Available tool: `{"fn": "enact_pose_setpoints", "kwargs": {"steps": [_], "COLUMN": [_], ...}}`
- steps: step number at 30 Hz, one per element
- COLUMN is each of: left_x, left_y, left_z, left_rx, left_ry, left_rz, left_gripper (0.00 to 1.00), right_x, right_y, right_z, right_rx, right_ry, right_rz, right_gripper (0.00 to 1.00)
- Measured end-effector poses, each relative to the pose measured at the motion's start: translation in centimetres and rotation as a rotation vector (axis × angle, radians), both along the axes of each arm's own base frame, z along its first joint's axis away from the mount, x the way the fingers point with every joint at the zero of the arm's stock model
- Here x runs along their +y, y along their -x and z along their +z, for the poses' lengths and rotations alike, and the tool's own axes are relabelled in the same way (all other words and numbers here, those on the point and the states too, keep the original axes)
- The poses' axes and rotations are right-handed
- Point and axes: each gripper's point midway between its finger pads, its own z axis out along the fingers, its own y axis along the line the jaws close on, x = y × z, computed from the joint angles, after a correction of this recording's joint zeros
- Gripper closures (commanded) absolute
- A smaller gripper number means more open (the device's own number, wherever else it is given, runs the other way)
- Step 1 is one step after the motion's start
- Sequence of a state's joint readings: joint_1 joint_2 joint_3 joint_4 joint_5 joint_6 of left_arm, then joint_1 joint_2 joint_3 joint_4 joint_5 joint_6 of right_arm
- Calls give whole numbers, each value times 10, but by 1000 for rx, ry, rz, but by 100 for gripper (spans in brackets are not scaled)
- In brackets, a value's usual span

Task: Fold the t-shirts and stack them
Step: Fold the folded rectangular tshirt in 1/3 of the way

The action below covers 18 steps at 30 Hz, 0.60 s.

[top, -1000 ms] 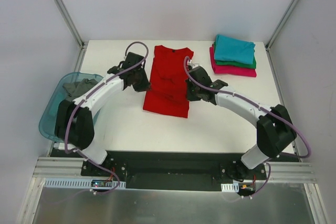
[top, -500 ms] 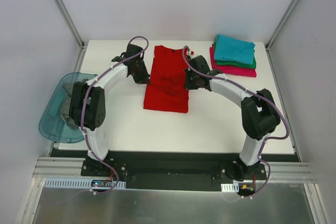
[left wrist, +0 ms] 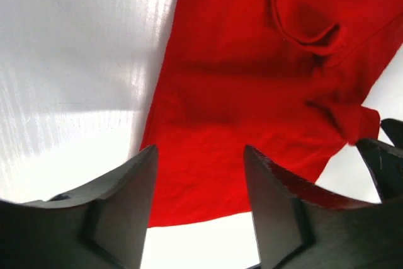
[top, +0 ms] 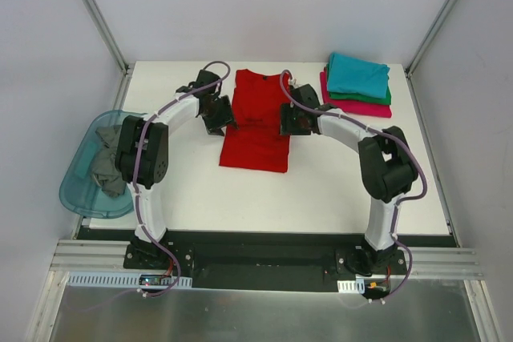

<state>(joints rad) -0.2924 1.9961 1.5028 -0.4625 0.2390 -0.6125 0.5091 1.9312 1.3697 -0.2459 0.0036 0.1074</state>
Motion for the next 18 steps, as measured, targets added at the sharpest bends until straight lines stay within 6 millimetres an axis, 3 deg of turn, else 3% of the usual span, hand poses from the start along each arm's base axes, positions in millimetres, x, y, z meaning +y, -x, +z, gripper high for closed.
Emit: {"fn": "enact_pose_setpoints", "kwargs": {"steps": [3,4,8,13,15,18], "left_x": [0,0,5,18,23,32], "left_y": [0,1,17,60,78,108], "left_z": [3,4,15,38,38,22], "left_rx": [-1,0,-10,-34,-28,21], "left_ry": [12,15,21,32,33,19], "left_rz": [-7,-5,1,22,27,32], "left_gripper": [13,4,1,1,1,1], "right_x": [-2,-2,-8,-18,-19,-17], "right_y": [-4,-4,12,55,72,99], "right_z": [3,4,15,42,48,44], "right_rx": [-9,-12,-17,-44,-51,-37], "right_ry": [1,0,-14,-76,-96,-118], "right_rz": [1,0,5,34,47,86], "right_gripper": [19,2,4,4,4,4]}}
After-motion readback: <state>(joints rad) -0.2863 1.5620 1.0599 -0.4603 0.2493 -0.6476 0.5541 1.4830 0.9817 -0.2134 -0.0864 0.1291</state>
